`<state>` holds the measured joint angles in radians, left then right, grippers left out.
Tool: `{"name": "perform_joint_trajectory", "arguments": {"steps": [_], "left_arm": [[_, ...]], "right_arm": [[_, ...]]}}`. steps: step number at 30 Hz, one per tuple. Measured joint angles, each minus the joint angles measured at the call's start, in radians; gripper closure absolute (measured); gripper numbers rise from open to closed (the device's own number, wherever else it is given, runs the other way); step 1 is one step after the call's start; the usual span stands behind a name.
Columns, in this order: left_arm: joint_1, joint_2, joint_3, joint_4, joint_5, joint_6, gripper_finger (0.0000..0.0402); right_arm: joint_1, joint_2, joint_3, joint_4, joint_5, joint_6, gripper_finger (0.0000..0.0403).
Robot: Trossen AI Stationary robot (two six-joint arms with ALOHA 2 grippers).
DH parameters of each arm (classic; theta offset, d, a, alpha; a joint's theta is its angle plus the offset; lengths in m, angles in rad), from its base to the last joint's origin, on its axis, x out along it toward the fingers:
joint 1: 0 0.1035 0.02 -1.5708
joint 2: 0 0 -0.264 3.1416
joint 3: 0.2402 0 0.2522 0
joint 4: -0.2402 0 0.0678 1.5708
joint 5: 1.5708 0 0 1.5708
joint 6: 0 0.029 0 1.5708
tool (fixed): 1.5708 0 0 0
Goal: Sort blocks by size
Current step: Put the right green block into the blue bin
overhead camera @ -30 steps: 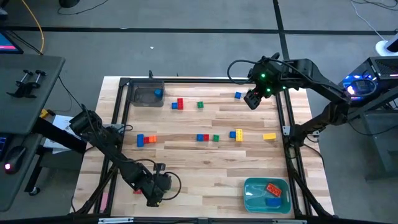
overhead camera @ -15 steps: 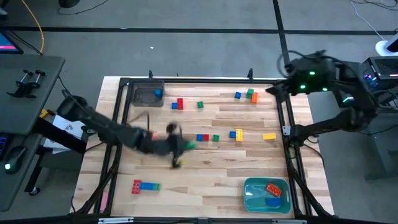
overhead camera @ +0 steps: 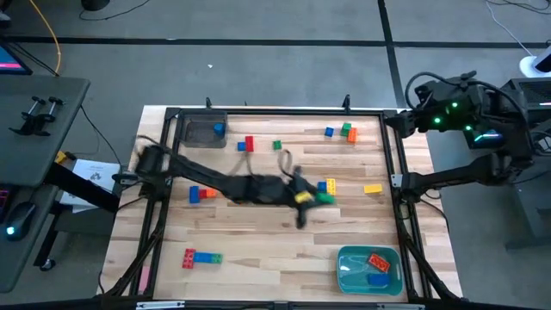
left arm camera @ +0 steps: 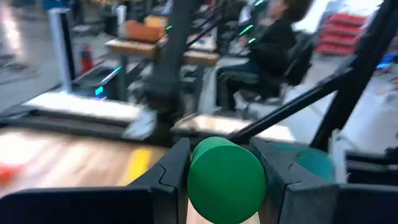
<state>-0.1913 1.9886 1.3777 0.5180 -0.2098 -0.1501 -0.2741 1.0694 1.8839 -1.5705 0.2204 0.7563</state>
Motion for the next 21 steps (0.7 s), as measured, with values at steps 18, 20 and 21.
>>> {"name": "perform_joint_trajectory", "arguments": {"steps": [18, 20, 21], "left_arm": [[-0.082, 0.432, 0.497, -0.074, 0.215, -0.058, 0.0254], [-0.089, 0.429, 0.497, -0.087, 0.227, -0.05, 0.0251], [-0.093, 0.429, 0.497, -0.091, 0.231, -0.05, 0.025]], "right_arm": [[0.0, -0.001, 0.0, 0.0, 0.02, 0.003, 0.0146], [0.0, -0.001, 0.0, 0.001, 0.02, 0.003, 0.0146], [0.0, -0.001, 0.0, 0.003, 0.02, 0.003, 0.0146]]}}
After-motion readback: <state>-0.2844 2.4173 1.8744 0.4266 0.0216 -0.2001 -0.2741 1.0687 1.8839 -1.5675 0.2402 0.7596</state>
